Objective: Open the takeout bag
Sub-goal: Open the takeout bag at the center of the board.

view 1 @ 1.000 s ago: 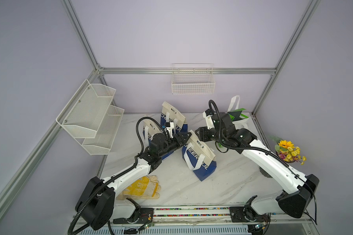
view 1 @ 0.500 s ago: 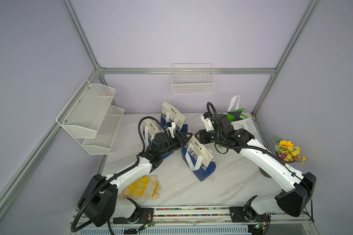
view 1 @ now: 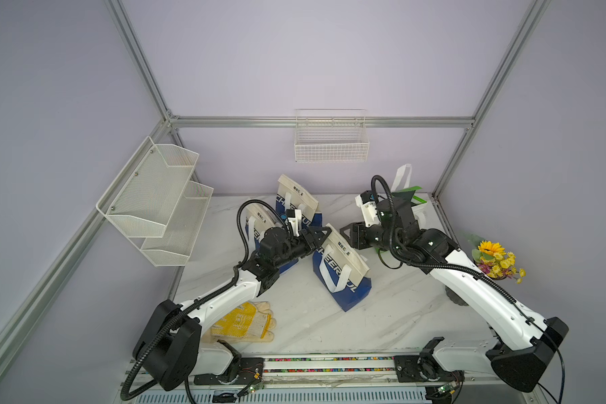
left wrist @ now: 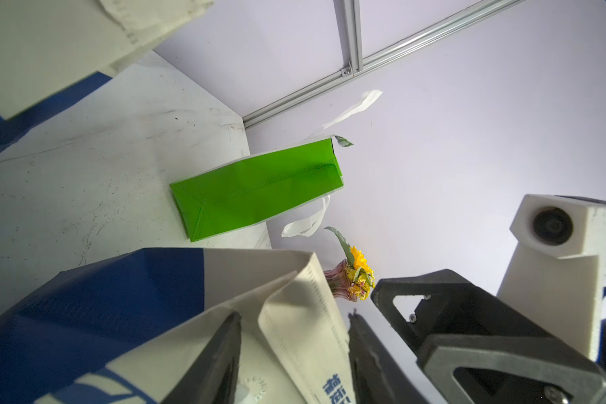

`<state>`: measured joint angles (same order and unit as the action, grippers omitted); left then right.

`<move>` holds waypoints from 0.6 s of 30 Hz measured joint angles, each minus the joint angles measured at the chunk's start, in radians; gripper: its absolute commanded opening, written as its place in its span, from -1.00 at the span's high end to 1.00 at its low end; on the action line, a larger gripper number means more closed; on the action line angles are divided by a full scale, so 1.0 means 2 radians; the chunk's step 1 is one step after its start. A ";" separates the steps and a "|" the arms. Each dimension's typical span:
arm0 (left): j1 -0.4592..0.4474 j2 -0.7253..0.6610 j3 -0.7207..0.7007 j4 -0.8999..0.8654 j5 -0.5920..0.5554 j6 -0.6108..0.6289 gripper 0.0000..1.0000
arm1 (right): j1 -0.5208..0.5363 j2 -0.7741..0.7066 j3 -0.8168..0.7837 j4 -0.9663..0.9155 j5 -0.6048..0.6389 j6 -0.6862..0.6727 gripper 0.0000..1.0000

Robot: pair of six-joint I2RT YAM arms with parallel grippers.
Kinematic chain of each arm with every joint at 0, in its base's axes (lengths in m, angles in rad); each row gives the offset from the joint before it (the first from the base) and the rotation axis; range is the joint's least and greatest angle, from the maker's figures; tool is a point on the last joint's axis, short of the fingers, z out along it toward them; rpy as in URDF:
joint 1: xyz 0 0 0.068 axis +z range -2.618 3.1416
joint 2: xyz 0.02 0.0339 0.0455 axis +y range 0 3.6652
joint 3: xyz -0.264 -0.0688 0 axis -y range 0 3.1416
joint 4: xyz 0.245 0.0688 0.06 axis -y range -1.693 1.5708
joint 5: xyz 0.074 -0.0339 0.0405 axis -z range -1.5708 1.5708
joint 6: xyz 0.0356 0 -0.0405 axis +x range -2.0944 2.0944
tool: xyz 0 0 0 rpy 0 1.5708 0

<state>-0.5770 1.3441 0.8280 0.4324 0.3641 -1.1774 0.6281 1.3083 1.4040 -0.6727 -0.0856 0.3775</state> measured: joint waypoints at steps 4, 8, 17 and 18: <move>0.000 0.000 0.000 0.000 0.000 -0.001 -0.02 | 0.000 0.024 0.000 0.005 -0.015 -0.002 0.30; 0.000 0.000 0.000 0.000 0.000 -0.004 0.00 | 0.000 0.056 0.000 0.014 -0.032 -0.004 0.71; 0.000 0.019 0.010 0.000 0.004 -0.004 0.12 | -0.005 0.060 -0.015 0.039 -0.058 -0.007 1.00; 0.000 0.023 0.012 0.001 0.005 -0.004 0.13 | -0.009 0.059 -0.019 0.044 -0.064 -0.006 1.00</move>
<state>-0.5770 1.3907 0.8524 0.4339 0.3737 -1.1858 0.6109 1.4254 1.3659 -0.5850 -0.2146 0.3645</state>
